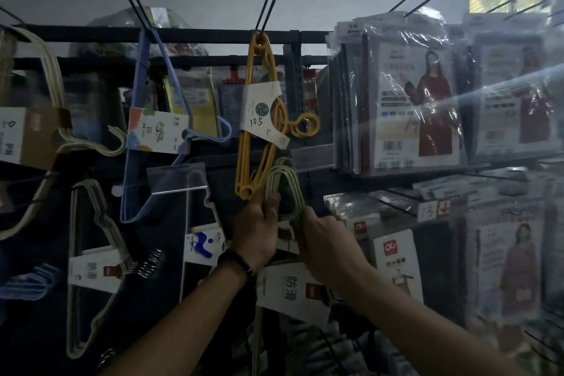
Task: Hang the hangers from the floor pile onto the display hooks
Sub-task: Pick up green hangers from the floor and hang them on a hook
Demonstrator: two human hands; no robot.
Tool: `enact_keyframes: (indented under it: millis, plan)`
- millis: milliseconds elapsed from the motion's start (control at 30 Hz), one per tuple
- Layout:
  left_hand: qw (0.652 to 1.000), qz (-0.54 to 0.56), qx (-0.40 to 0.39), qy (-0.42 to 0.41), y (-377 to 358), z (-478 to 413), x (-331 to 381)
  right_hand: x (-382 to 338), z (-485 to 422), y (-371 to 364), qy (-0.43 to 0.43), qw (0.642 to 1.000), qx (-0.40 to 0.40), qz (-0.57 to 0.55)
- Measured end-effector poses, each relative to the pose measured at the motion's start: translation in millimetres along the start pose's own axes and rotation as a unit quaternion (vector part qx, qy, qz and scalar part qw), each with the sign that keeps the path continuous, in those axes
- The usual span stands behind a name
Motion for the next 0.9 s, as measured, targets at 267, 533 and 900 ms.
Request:
enact_keyframes:
  millis: [267, 533, 900]
  plan:
    - [0.986, -0.122, -0.057, -0.094, 13.5, 7.2, 4.2, 16.1, -8.4, 24.0, -0.028, 0.999, 0.028, 0.037]
    - [0.907, -0.324, -0.042, -0.264, 12.9, 28.8, -0.5, 37.7, -1.7, 24.8, -0.017, 0.996, 0.069, 0.053]
    - [0.839, -0.482, -0.178, -0.179, -1.6, 24.8, -29.2, 60.4, -72.9, -34.9, -0.074, 0.997, -0.027, -0.003]
Point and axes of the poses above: each hand's wrist, its own z-axis away from the middle knuckle, its own y-axis out of the back of the hand, x = y × z, the point moved 1 cm from there along -z, towards the middle knuckle, and after that the axes turned 2 degrees about -z, right-handed, at the moved point
